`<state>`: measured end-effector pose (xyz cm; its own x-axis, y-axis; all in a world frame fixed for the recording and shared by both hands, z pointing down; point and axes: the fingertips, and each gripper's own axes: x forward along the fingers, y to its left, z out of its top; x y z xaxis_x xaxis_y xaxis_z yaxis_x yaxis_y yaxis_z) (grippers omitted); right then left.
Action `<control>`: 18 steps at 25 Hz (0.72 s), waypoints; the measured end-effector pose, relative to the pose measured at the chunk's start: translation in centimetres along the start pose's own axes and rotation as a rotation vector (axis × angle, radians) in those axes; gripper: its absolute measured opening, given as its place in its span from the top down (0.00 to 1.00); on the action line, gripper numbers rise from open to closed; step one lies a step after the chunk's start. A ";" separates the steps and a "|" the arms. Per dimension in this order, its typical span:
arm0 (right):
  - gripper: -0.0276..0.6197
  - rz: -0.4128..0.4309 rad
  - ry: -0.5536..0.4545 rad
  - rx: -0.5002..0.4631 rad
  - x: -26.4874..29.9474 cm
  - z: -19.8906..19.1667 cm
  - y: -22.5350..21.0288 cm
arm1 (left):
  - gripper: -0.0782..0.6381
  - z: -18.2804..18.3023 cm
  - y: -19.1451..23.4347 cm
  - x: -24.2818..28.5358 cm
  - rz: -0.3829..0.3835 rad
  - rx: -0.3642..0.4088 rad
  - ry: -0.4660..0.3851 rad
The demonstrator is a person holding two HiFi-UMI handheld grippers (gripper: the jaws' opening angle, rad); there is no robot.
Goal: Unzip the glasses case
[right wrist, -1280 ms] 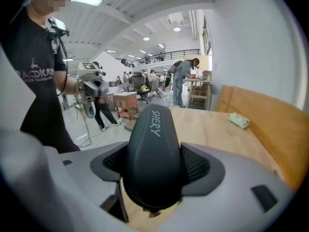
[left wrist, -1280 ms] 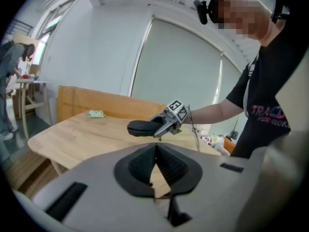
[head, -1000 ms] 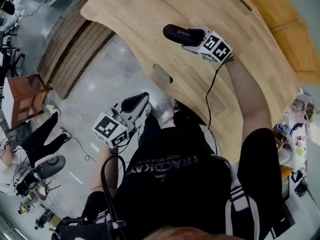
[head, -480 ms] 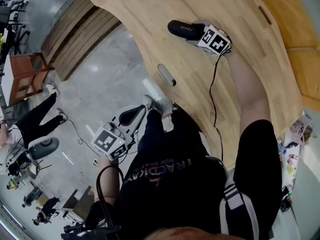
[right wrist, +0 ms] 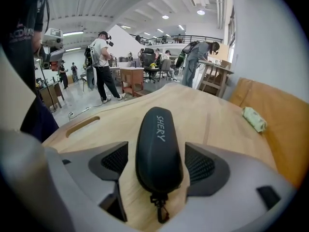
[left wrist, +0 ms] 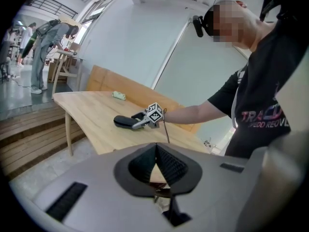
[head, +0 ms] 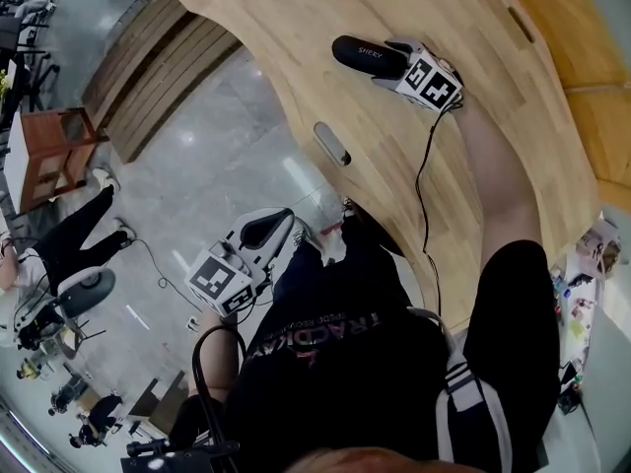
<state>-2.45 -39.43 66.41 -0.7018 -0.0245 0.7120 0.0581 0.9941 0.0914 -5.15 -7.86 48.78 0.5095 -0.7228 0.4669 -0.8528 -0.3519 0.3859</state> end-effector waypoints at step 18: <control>0.93 -0.301 -0.427 0.551 -17.5 13.6 21.2 | 0.87 -2.8 -1.1 -9.0 -0.124 0.006 -0.041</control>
<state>1.39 -16.44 46.38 -0.8519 -0.3712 0.3693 -0.4634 0.8629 -0.2017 -8.47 0.69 46.38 0.6062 -0.6972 0.3826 -0.7842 -0.4438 0.4337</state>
